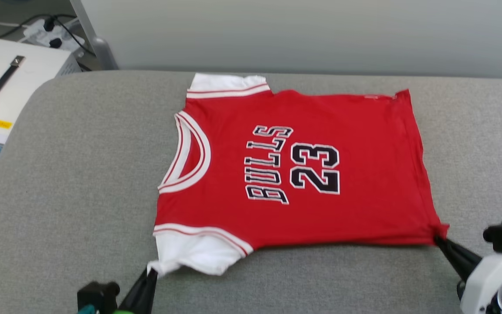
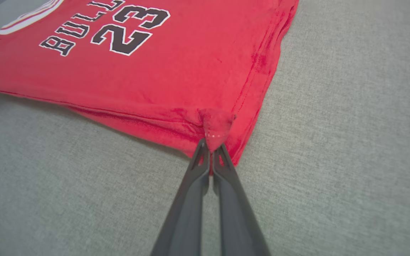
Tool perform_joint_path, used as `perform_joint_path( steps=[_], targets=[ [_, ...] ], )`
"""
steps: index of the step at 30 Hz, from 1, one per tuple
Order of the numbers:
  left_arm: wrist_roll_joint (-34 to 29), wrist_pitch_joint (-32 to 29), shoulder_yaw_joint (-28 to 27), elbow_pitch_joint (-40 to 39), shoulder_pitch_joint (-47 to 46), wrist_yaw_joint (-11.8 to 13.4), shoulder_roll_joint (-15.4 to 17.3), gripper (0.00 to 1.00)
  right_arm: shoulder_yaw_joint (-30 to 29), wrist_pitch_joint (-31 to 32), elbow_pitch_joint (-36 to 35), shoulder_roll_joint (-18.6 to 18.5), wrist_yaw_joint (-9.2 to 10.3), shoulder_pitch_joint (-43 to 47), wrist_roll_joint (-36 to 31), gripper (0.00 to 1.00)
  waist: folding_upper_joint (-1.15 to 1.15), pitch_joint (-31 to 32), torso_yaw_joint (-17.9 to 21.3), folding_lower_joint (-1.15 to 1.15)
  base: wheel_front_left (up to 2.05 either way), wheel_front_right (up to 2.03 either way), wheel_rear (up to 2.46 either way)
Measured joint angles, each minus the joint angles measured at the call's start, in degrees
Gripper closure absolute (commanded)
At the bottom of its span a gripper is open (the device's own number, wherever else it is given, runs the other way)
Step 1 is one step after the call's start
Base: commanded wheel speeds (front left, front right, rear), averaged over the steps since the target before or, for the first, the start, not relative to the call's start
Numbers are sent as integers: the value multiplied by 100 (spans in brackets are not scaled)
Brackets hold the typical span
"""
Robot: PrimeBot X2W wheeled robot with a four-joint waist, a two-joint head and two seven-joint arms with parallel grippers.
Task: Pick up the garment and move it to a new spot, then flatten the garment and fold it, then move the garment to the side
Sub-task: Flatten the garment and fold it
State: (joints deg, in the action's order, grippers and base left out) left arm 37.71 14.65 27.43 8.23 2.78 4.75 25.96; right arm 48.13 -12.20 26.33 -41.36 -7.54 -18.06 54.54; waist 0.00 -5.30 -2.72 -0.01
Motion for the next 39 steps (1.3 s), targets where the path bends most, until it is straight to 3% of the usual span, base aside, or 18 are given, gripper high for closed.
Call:
perform_joint_path(
  steps=[10,17,27,39],
  targets=[
    [337,-263,88,-313,1042,160,107,100,-1023,250,-491,70,0,1716,-200,100,0,464,-21,0,0,0,0],
    [298,-308,181,-401,1059,147,144,100,-1883,622,-942,290,1,2277,-512,100,0,429,-57,0,0,0,0],
    [16,-357,188,32,-266,-174,151,100,-2871,1173,-1549,646,0,2374,-958,100,0,350,-63,0,0,0,0],
    [-269,-520,343,992,-2008,-791,140,100,-3350,1839,-1947,853,1,1864,-1083,100,0,-93,115,1,0,0,0]
  ],
)
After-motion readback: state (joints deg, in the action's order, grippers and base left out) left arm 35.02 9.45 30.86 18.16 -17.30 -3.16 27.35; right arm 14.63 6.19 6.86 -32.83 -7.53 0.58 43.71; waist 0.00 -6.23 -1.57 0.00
